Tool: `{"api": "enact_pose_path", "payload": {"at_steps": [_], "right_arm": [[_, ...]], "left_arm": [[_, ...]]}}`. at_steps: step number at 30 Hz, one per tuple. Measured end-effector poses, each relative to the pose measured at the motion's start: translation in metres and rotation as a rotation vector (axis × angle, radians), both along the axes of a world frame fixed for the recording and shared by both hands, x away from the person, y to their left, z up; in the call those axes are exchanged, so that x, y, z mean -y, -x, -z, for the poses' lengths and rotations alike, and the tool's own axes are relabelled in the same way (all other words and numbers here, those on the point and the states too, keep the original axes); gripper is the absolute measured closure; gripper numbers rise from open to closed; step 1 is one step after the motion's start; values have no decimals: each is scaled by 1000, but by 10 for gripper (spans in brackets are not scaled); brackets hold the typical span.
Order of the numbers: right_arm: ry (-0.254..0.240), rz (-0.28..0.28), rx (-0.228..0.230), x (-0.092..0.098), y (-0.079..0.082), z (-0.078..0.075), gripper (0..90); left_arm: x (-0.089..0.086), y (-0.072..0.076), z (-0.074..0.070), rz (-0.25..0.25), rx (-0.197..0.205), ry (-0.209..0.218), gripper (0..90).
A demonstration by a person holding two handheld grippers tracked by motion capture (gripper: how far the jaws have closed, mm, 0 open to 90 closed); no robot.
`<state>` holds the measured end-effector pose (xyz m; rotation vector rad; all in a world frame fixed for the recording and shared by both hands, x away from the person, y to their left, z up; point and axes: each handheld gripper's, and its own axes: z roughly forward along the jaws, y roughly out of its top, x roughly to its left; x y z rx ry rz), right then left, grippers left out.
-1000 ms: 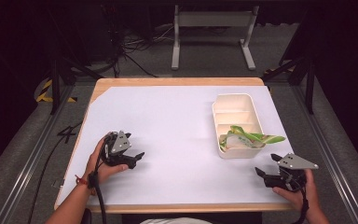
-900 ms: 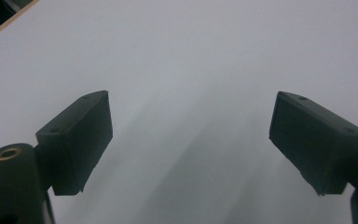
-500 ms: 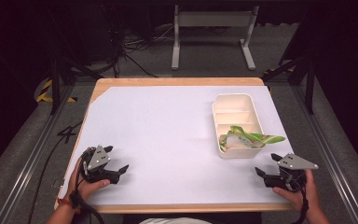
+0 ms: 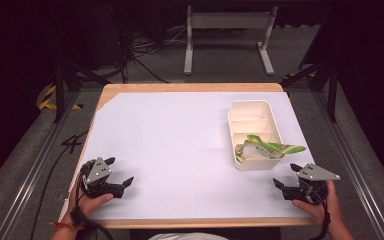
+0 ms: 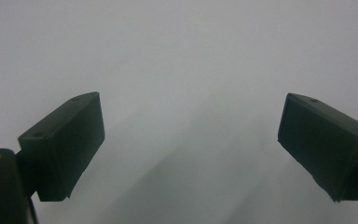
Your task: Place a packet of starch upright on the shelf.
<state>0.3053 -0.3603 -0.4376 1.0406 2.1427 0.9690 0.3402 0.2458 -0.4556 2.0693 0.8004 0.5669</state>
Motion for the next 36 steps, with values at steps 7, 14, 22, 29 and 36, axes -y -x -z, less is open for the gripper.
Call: {"api": "enact_pose_path", "payload": {"at_steps": [7,14,22,29,36], "right_arm": [[-2,6,3,1,1,-1,187],[-2,5,-4,2,-1,1,186],[-8,-1,-1,3,-1,1,186],[-16,-1,-1,3,-1,1,182],[-24,-1,-4,2,-2,1,179]], "left_arm": [[1,0,0,7,3,8,83],[3,-1,-2,3,10,9,84],[6,-1,-3,-12,12,-2,84],[4,-1,-4,-20,14,4,83],[2,-1,-4,-16,5,28,86]]}}
